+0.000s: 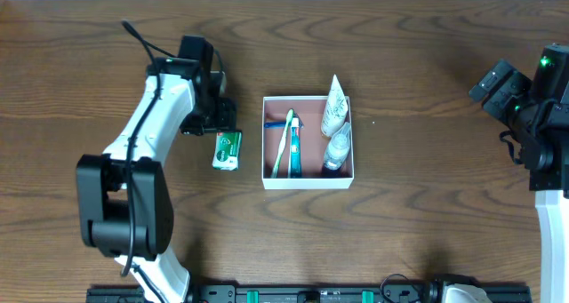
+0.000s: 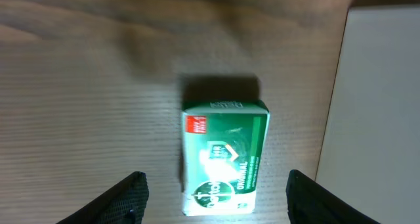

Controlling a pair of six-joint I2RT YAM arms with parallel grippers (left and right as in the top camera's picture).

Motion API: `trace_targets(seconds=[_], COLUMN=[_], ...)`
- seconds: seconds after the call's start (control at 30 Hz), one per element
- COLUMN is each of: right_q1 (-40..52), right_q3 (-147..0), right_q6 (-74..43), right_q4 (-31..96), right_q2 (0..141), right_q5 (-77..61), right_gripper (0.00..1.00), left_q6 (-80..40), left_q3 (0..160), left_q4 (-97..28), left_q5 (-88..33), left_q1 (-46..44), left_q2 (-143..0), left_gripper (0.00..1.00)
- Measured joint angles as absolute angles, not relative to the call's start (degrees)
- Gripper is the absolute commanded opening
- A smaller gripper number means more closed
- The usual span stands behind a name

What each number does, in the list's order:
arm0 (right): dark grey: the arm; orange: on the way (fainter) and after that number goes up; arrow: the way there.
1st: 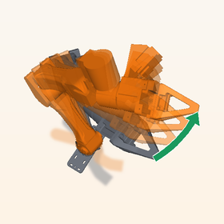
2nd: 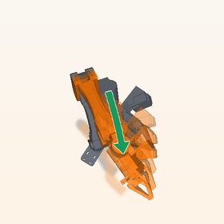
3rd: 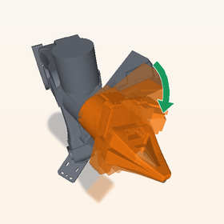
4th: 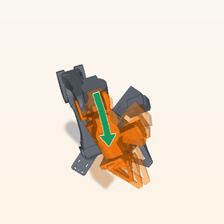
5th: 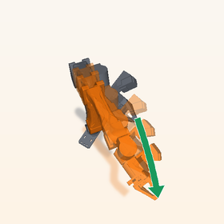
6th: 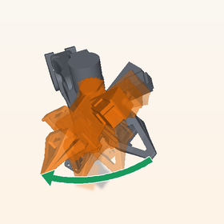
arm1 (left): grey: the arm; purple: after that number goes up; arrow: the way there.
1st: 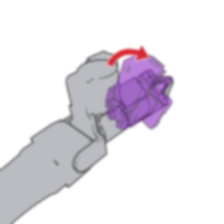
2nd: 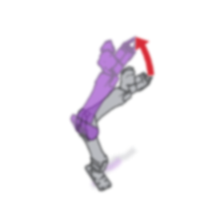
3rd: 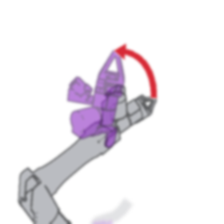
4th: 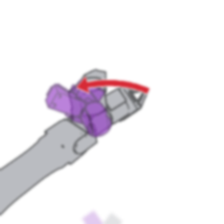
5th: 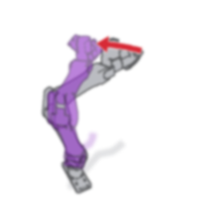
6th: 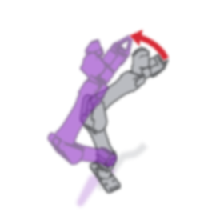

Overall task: Pack container
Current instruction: 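Grasp the green Dettol soap box with the left gripper, then place the Dettol soap box into the box and release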

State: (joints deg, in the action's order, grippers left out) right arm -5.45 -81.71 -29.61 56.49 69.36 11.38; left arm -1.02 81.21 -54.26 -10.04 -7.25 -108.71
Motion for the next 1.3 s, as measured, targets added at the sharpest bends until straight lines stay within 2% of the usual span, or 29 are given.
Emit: trace_targets(seconds=[0.43, 0.57, 0.73, 0.83, 1.13, 1.3], right_q1=[-5.5, -5.5, -5.5, -5.5, -5.5, -5.5], right_q3=[-81.7, -81.7, -81.7, -81.7, -81.7, -81.7], right_q6=[-29.6, -29.6, -29.6, -29.6, -29.6, -29.6], right_q4=[56.5, 56.5, 56.5, 56.5, 56.5, 56.5], right_q2=[69.4, 69.4, 69.4, 69.4, 69.4, 69.4], right_q5=[11.4, 11.4, 11.4, 11.4, 11.4, 11.4], right_gripper=[0.99, 0.99, 0.99, 0.99, 0.99, 0.99], left_q6=[0.1, -0.2, -0.2, -0.4, -1.5, -1.9], left_q3=[80.7, 80.2, 78.8, 78.2, 78.8, 82.3], left_q4=[-55.7, -55.5, -54.4, -53.6, -58.4, -61.3], left_q5=[-10.6, -10.6, -10.6, -10.6, -10.6, -10.5], left_q1=[-10.6, -11.6, -11.4, -11.4, -11.4, -11.7], left_q2=[-116.8, -116.8, -116.8, -116.8, -115.7, -107.2], left_gripper=[0.69, 0.59, 0.56, 0.43, 0.41, 0.41])
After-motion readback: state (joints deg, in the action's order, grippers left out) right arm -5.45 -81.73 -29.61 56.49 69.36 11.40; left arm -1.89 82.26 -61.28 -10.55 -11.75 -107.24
